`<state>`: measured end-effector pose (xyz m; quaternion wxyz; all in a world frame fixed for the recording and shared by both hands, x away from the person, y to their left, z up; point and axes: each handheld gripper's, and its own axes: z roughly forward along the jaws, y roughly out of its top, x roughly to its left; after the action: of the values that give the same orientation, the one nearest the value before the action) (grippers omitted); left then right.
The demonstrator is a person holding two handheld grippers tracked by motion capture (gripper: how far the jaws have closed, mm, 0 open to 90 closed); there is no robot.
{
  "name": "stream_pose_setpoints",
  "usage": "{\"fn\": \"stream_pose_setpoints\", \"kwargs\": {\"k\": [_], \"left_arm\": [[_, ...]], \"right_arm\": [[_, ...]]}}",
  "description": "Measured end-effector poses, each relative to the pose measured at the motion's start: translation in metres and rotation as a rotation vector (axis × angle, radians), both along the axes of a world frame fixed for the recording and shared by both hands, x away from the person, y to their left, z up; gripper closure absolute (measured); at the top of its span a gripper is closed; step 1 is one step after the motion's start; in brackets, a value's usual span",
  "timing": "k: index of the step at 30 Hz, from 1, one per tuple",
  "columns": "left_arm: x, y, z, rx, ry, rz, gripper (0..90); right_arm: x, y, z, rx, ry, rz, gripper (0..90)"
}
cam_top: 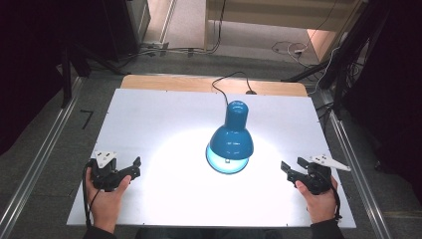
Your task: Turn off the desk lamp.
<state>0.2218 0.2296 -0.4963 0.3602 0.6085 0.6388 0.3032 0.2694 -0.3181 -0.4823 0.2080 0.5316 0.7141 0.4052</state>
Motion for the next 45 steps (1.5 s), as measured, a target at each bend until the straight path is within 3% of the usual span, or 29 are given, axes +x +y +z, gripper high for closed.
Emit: {"fn": "stream_pose_setpoints", "kwargs": {"k": [45], "left_arm": [[0.000, 0.003, 0.000, -0.009, -0.004, 0.007, 10.3]], "right_arm": [[0.009, 0.050, 0.002, 0.006, -0.014, 0.107, 30.6]]}}
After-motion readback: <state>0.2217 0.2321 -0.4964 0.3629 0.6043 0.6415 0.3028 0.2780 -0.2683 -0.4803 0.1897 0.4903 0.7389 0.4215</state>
